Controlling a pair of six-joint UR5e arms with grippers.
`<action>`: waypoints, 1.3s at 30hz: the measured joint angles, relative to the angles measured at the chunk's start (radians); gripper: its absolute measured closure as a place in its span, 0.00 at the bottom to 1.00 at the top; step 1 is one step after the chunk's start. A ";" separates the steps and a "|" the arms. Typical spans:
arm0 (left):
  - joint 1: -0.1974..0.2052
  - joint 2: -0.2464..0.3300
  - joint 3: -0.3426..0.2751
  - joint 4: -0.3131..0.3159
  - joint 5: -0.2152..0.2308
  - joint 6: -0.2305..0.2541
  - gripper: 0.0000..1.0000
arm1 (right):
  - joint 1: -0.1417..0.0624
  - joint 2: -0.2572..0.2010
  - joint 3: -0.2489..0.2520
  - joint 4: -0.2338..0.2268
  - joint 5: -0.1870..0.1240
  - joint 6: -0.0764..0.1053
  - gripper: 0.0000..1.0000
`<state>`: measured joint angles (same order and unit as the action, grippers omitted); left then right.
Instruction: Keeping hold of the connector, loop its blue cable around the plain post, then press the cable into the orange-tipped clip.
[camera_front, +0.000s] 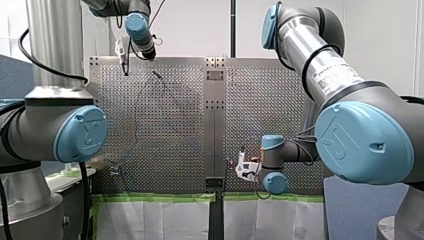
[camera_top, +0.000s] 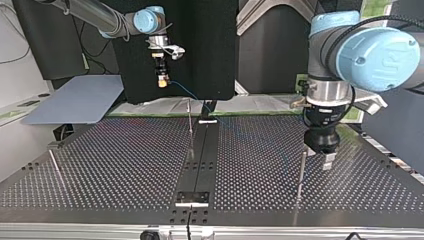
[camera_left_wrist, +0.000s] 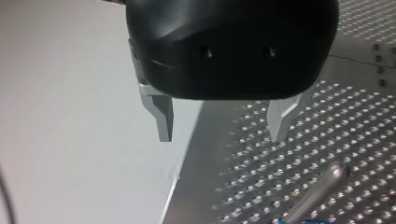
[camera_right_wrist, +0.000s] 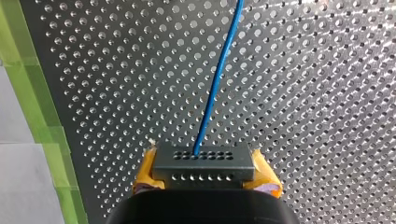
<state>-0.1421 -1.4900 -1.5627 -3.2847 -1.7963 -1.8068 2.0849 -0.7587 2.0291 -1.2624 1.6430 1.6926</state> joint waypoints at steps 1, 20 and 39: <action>-0.008 -0.008 0.008 -0.009 -0.008 0.008 0.00 | 0.000 0.000 0.000 0.001 0.000 0.000 1.00; -0.047 -0.082 0.100 -0.191 -0.177 0.093 0.00 | 0.000 0.000 0.000 0.012 0.000 -0.002 1.00; -0.033 -0.100 0.100 -0.320 -0.128 0.093 0.00 | 0.000 0.000 0.000 0.017 0.000 0.000 1.00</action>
<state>-0.1751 -1.5896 -1.4631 -3.6043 -1.9238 -1.7143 2.0847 -0.7587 2.0290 -1.2452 1.6430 1.6922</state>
